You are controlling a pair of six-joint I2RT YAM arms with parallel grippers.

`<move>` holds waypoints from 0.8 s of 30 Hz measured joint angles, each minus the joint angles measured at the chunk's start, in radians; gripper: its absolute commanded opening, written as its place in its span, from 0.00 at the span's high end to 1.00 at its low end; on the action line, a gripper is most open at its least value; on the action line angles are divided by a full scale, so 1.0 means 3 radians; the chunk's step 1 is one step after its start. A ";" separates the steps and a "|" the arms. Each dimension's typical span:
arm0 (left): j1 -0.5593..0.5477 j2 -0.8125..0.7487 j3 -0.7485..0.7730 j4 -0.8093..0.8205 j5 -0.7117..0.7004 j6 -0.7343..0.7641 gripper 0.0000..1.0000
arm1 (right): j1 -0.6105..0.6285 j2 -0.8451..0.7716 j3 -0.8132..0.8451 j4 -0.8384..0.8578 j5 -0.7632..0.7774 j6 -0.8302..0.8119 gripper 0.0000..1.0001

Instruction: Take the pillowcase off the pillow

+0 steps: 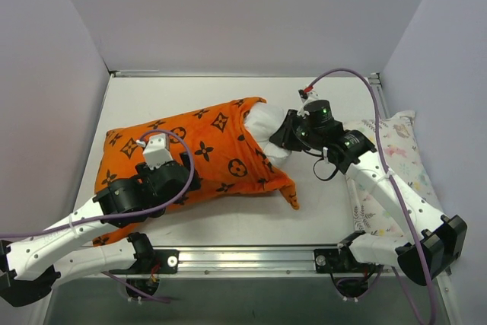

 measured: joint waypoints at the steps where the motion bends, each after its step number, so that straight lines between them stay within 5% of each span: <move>1: 0.0003 0.0010 0.0000 0.0014 -0.0062 0.0004 0.04 | 0.0000 0.0000 0.0000 -0.0006 -0.0004 0.0000 1.00; 5: 0.0071 0.0019 0.0005 0.0198 -0.0211 0.0158 0.05 | 0.0005 -0.0008 0.0000 -0.0028 -0.0006 0.0000 1.00; 12: 0.0782 0.0323 0.0024 0.0581 0.0266 0.0554 0.31 | 0.0005 -0.0018 0.0000 -0.0038 -0.0009 0.0001 1.00; 18: 0.1156 0.0332 -0.0014 0.0726 0.0660 0.0802 1.00 | 0.0005 -0.0018 0.0000 -0.0047 -0.0005 -0.0001 1.00; 24: 0.1719 0.0378 0.0126 0.0797 0.1054 0.1048 1.00 | -0.0116 -0.0072 0.0015 -0.0094 -0.0080 0.0008 1.00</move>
